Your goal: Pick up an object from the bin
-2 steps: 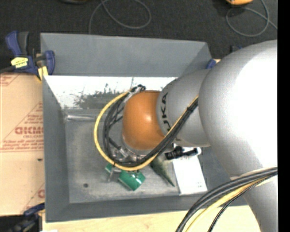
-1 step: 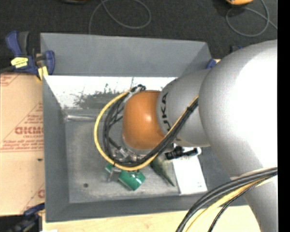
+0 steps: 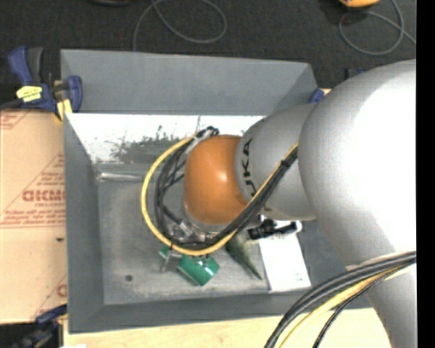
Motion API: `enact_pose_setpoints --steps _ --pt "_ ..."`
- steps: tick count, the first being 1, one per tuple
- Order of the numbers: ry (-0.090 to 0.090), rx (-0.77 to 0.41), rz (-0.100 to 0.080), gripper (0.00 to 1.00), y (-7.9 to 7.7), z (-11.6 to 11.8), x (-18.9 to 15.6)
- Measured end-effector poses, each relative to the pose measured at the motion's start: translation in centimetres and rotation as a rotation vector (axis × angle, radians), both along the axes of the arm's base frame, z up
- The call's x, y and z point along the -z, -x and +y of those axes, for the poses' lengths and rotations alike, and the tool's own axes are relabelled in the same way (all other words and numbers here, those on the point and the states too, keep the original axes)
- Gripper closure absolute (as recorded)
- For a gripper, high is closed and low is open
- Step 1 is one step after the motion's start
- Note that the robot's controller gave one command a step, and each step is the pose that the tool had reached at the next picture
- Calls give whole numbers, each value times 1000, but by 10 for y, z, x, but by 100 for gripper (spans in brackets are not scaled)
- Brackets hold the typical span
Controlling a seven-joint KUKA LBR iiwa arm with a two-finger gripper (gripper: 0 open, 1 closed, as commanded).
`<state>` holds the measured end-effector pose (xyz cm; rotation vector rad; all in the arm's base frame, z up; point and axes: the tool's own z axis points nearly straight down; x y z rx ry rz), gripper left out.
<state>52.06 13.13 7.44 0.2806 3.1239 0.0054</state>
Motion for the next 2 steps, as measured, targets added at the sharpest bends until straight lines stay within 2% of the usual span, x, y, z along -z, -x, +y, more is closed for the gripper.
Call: enact_pose_setpoints --steps 2 --pt "3 1 8 100 2 -1 -21"
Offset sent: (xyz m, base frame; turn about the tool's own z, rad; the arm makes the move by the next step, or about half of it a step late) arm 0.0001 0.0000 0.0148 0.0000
